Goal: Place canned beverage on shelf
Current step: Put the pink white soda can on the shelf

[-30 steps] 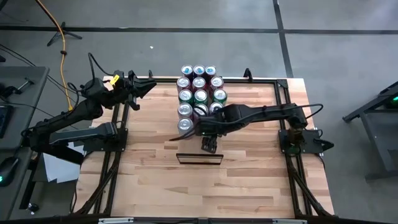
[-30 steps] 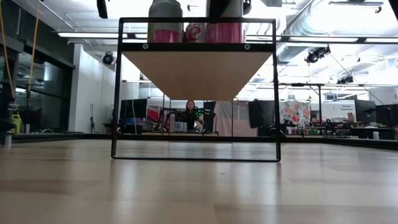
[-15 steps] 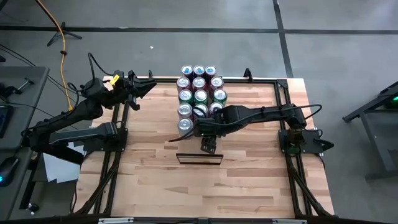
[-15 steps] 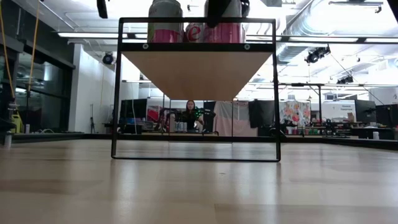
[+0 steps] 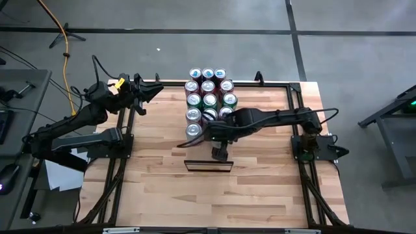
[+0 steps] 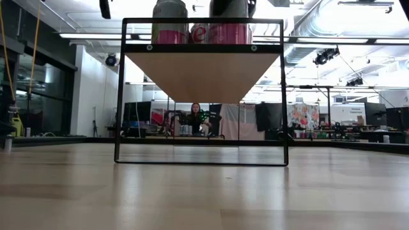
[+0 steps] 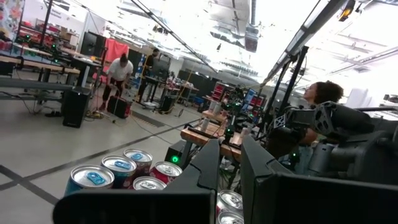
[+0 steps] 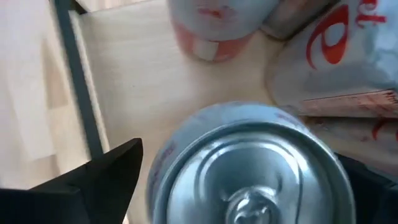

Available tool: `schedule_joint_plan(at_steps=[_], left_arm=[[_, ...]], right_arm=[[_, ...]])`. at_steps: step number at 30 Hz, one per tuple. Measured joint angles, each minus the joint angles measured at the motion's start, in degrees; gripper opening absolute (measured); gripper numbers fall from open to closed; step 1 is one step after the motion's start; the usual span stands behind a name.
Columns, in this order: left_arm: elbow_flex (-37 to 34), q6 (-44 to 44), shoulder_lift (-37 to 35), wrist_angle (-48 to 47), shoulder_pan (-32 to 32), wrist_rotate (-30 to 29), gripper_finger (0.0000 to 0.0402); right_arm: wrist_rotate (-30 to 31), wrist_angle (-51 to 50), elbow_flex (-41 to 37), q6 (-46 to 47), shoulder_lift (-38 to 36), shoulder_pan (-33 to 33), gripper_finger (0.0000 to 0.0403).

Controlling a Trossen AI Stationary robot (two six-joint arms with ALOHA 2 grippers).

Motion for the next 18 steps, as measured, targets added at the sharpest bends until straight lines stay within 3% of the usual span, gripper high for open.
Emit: schedule_joint_plan(at_steps=[5,14,18], left_arm=[[0.0,0.01,0.01,0.0,0.0,0.0,0.0],[-0.01,0.02,0.0,0.0,0.04,0.0,0.0],[0.0,0.02,0.0,-0.02,0.04,0.0,0.0]], right_arm=[[-3.76,-2.74,0.04,-2.44,-1.51,0.0,0.039],[2.2,-5.53,0.04,-3.74,-6.79,-1.02,0.039],[0.42,-5.5,0.09,-4.59,-9.19,-1.8,0.039]])
